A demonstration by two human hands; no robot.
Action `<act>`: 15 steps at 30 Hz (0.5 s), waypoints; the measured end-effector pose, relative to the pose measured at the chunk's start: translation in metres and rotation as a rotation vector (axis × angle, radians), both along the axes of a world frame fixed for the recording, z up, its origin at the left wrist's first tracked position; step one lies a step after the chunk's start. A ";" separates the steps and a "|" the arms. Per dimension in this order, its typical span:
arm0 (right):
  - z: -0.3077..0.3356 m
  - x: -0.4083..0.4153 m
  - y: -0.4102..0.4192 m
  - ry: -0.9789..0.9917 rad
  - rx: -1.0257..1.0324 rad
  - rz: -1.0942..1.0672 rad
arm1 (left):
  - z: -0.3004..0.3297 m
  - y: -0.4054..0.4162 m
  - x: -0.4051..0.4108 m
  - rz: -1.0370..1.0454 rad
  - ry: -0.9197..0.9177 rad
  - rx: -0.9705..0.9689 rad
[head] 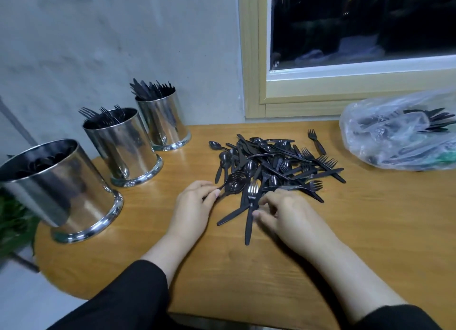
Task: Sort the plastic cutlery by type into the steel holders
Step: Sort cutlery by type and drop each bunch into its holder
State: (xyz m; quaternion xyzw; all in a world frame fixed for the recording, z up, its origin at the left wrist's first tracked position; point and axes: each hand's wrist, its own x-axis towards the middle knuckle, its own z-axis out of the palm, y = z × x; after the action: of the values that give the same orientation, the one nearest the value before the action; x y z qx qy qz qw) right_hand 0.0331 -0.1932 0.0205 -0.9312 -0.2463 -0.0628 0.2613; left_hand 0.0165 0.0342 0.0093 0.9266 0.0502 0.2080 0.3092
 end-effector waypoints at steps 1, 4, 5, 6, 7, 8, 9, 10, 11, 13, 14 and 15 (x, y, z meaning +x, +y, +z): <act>0.001 -0.003 0.005 -0.002 -0.020 0.026 | 0.001 -0.001 -0.001 0.026 -0.019 -0.025; -0.002 -0.009 0.019 0.002 -0.141 0.075 | 0.005 -0.009 -0.010 0.101 -0.069 -0.145; -0.003 -0.009 0.022 0.002 -0.167 0.071 | 0.006 -0.013 -0.015 0.113 -0.064 -0.194; -0.004 -0.010 0.025 -0.002 -0.178 0.061 | 0.005 -0.017 -0.020 0.114 -0.051 -0.250; -0.005 -0.011 0.028 -0.007 -0.175 0.051 | 0.004 -0.020 -0.025 0.105 -0.040 -0.304; -0.005 -0.011 0.030 -0.010 -0.158 0.043 | 0.003 -0.023 -0.029 0.090 -0.033 -0.340; -0.005 -0.012 0.030 -0.005 -0.141 0.034 | 0.003 -0.025 -0.032 0.075 -0.027 -0.356; -0.006 -0.012 0.030 0.007 -0.125 0.025 | 0.002 -0.025 -0.032 0.068 -0.022 -0.363; -0.006 -0.012 0.030 0.019 -0.107 0.012 | 0.001 -0.025 -0.032 0.067 -0.019 -0.367; -0.007 -0.013 0.028 0.041 -0.075 -0.024 | 0.001 -0.026 -0.029 0.068 -0.005 -0.372; -0.008 -0.014 0.027 0.046 -0.066 -0.044 | 0.001 -0.027 -0.028 0.066 0.007 -0.370; -0.008 -0.014 0.026 0.046 -0.063 -0.065 | 0.001 -0.027 -0.028 0.063 0.019 -0.364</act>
State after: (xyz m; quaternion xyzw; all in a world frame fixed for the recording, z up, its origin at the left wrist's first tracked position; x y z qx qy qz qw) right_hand 0.0191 -0.1670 0.0123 -0.9476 -0.2116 -0.0421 0.2355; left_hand -0.0112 0.0068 0.0105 0.8554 0.1187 0.1963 0.4645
